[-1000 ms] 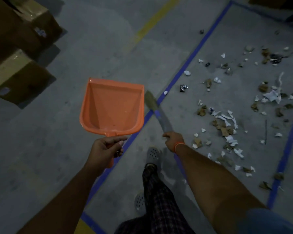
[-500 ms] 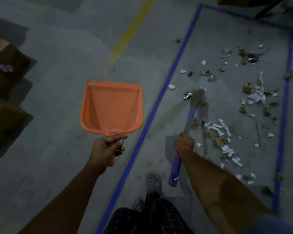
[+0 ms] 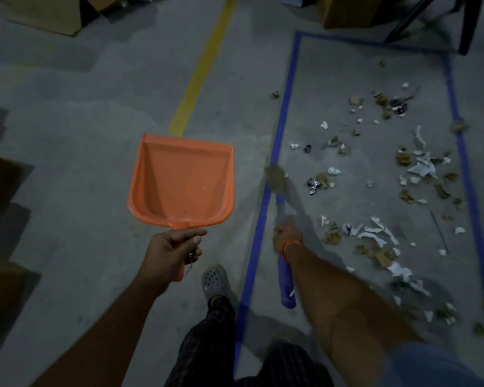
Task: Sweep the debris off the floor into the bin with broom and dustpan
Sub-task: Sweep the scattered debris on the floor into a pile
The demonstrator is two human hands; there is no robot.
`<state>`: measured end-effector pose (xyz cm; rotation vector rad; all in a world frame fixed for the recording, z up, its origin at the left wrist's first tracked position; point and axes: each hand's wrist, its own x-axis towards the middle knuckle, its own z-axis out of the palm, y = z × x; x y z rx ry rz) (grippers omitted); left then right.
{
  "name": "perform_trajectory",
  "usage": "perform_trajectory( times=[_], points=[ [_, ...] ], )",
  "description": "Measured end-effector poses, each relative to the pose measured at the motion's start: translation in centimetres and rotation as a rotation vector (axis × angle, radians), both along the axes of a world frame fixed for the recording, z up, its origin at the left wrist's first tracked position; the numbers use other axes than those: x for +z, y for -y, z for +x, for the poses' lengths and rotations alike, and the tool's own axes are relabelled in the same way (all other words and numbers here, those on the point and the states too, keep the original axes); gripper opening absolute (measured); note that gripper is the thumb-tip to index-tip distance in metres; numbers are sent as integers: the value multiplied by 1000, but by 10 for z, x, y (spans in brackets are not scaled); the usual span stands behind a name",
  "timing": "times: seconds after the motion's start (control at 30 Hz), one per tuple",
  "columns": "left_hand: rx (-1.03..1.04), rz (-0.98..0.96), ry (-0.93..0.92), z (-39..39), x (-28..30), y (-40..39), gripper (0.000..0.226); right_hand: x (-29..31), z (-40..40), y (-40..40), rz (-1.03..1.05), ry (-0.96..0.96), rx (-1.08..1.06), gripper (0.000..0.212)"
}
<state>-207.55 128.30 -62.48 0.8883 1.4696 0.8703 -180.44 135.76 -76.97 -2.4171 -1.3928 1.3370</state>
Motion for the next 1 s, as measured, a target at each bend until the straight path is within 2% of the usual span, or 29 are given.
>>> perform_trajectory(
  times=[0.13,0.23,0.4,0.63,0.73,0.87,1.0],
  points=[
    [-75,-11,-13,-39,5,-53,18,5,-10,-36,54,135,-43,42],
    [-96,-19,-13,-60,12,-87,18,26,-14,-58,82,178,-194,41],
    [-134,-1,10,-81,26,-143,19,38,-33,-103,96,89,-398,38],
    [-178,22,2,-101,24,-221,19,28,-87,-191,134,-59,-332,43],
    [-202,5,-10,-108,11,-259,19,-4,-90,-231,100,-88,-323,39],
    [-260,-24,-47,-112,-7,-321,19,-17,-80,-269,7,-68,-356,35],
    [-334,-74,-54,-111,-12,-394,19,-13,-59,-293,-18,91,-490,31]
  ],
)
